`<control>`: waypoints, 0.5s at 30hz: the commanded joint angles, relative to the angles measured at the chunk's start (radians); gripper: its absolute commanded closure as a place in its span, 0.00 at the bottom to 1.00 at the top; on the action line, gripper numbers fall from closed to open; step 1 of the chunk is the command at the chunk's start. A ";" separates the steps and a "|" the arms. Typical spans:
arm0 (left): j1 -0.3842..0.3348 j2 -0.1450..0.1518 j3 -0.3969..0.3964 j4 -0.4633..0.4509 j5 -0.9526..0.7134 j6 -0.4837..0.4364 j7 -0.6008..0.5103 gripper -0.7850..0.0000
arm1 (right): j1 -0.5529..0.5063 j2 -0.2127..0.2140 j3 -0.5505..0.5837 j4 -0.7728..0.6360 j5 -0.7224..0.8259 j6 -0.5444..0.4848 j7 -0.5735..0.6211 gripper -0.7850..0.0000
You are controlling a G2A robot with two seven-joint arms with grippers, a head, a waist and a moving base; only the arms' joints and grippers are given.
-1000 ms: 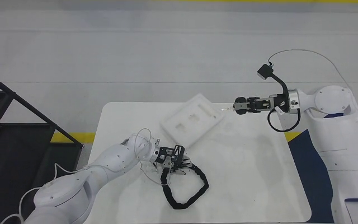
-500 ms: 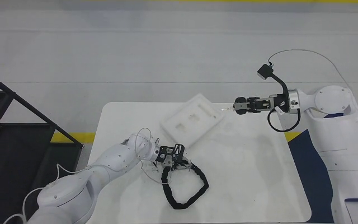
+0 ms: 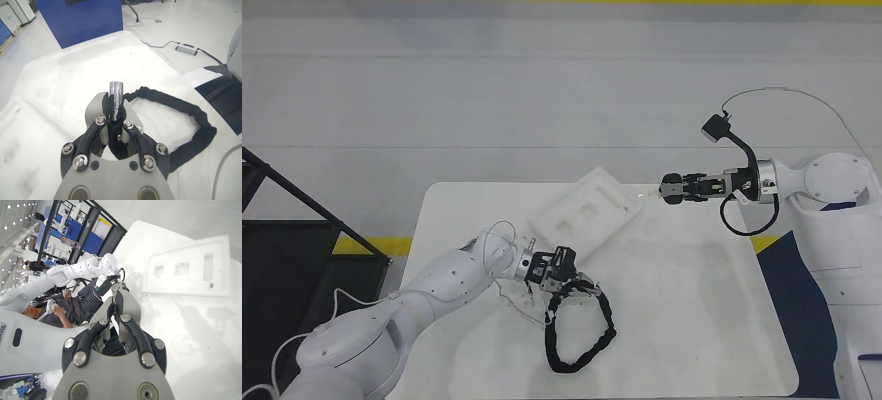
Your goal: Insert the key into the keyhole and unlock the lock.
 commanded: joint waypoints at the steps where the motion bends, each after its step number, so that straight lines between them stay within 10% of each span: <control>1: -0.001 0.015 -0.004 -0.061 -0.028 -0.005 -0.006 1.00 | 0.000 0.000 0.000 0.000 0.000 0.000 0.000 1.00; 15: -0.072 0.119 -0.032 -0.329 -0.214 -0.018 -0.019 1.00 | -0.110 0.062 0.143 -0.227 -0.060 0.213 0.074 1.00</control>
